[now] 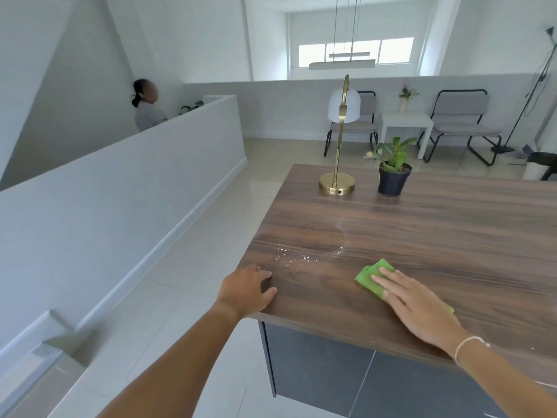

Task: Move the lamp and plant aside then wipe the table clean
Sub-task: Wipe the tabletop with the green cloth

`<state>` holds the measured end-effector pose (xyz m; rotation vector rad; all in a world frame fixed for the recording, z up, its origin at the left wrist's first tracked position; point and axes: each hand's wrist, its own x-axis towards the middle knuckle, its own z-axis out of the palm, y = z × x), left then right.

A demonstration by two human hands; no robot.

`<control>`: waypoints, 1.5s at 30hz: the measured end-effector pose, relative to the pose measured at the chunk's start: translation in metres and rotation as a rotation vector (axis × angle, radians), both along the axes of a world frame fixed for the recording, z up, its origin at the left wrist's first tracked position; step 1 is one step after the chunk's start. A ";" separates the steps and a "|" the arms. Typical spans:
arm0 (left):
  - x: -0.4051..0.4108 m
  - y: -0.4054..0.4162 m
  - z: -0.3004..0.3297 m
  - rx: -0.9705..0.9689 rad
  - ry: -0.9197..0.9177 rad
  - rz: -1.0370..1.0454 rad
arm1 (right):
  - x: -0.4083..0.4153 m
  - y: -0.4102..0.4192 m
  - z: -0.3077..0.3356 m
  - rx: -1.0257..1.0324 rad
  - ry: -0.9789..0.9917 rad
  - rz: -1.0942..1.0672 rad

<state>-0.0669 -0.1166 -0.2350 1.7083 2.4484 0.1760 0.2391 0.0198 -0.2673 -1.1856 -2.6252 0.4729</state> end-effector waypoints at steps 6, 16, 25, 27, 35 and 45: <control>0.000 0.001 -0.003 0.014 -0.008 0.009 | -0.070 0.026 0.006 -0.001 -0.105 -0.164; -0.017 0.005 0.001 0.004 -0.021 -0.046 | -0.033 -0.034 -0.003 0.004 0.011 0.152; -0.037 0.020 -0.001 0.031 -0.106 -0.087 | -0.120 0.045 0.005 -0.013 -0.083 -0.135; -0.042 0.025 -0.001 0.028 -0.111 -0.115 | -0.141 0.019 -0.001 -0.020 -0.053 0.009; -0.059 0.061 0.000 0.059 -0.158 -0.167 | -0.060 0.024 0.000 -0.018 0.016 -0.021; -0.065 0.115 0.005 0.031 -0.178 -0.113 | -0.155 0.114 0.000 -0.045 -0.049 0.030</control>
